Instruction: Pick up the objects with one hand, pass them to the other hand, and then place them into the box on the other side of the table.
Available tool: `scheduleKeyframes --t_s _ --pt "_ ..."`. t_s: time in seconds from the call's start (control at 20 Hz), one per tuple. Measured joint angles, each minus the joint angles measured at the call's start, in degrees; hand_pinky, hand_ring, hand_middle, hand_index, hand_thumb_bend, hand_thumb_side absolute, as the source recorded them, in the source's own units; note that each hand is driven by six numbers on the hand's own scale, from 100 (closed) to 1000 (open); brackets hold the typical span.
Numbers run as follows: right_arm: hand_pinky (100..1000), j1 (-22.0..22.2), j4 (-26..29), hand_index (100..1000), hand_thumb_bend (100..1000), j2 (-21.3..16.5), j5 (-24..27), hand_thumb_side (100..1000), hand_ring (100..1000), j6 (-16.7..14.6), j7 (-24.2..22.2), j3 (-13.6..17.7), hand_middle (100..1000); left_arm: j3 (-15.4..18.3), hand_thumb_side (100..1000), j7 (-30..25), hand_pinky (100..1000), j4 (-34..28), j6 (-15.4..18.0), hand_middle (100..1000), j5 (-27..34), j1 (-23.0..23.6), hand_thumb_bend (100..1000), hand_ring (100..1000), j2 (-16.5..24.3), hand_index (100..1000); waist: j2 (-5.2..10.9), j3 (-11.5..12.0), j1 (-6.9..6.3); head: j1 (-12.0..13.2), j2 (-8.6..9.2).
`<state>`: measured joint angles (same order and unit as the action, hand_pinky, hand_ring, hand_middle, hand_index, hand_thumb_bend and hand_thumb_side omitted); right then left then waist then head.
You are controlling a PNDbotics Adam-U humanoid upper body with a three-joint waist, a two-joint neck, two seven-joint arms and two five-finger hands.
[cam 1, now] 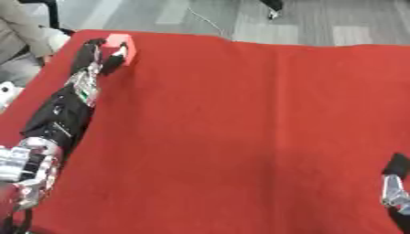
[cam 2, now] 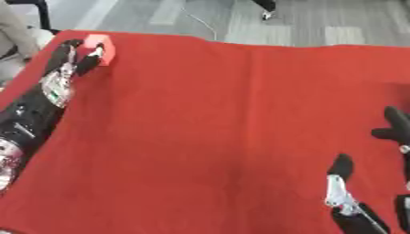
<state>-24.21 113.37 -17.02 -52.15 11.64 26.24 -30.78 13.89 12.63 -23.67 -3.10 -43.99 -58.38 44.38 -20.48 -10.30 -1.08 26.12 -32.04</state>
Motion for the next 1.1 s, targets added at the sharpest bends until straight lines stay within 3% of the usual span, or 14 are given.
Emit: scheduleKeyframes --t_s 0.05,0.1,0.15,0.2,0.3,0.65,0.7,0.75,1.1 --pt "699 0.0 0.0 957 100 0.0 0.0 472 889 0.0 0.0 0.0 654 0.2 748 0.0 791 -0.3 -0.3 807 -0.1 0.0 141 814 0.0 878 -0.03 0.0 0.02 0.0 0.02" --pt "699 0.0 0.0 957 100 0.0 0.0 472 889 0.0 0.0 0.0 654 0.4 623 0.0 776 -0.5 -0.6 776 -0.3 0.0 100 790 0.0 853 -0.03 0.0 0.05 0.0 0.08" --pt "699 0.0 0.0 957 100 0.0 0.0 473 889 0.0 0.0 0.0 654 0.6 555 0.0 769 -0.7 -0.8 759 -0.5 0.0 100 777 0.0 839 -0.03 0.0 0.10 0.0 0.20" --pt "699 0.0 0.0 957 100 0.0 0.0 475 889 0.0 -0.1 0.0 654 0.7 376 0.1 747 -0.9 -1.1 711 -0.6 0.0 100 742 0.0 806 -0.03 0.0 0.11 0.0 0.33" --pt "699 0.0 0.0 957 100 0.0 0.0 475 889 0.1 -0.1 0.0 654 0.7 219 -0.1 726 -1.1 -1.7 649 -0.8 -0.1 100 698 0.0 769 -0.03 -0.1 0.09 0.0 0.42" --pt "700 0.1 0.0 956 100 0.0 0.0 476 888 0.2 -0.3 0.0 656 0.7 250 -1.4 651 -1.5 -2.5 459 -0.9 -0.3 100 541 0.5 602 -0.01 -0.2 0.11 0.1 0.43" --pt "701 0.1 0.0 955 100 0.0 0.0 479 888 0.2 -0.3 0.0 656 0.8 314 -1.4 646 -1.6 -2.4 447 -0.7 -0.3 100 532 0.5 586 -0.01 -0.1 0.13 0.1 0.43" --pt "701 0.1 0.0 955 100 0.0 0.0 476 888 0.2 -0.3 0.0 656 1.0 253 -1.2 643 -1.8 -2.3 441 -0.5 -0.2 100 528 0.5 580 0.00 0.0 0.15 0.1 0.43" --pt "702 0.4 0.0 953 100 0.0 0.0 476 886 0.4 -0.5 0.0 659 1.8 256 -2.7 641 -3.9 -0.2 436 2.3 0.9 100 525 0.3 573 0.70 0.7 0.49 0.6 0.02"
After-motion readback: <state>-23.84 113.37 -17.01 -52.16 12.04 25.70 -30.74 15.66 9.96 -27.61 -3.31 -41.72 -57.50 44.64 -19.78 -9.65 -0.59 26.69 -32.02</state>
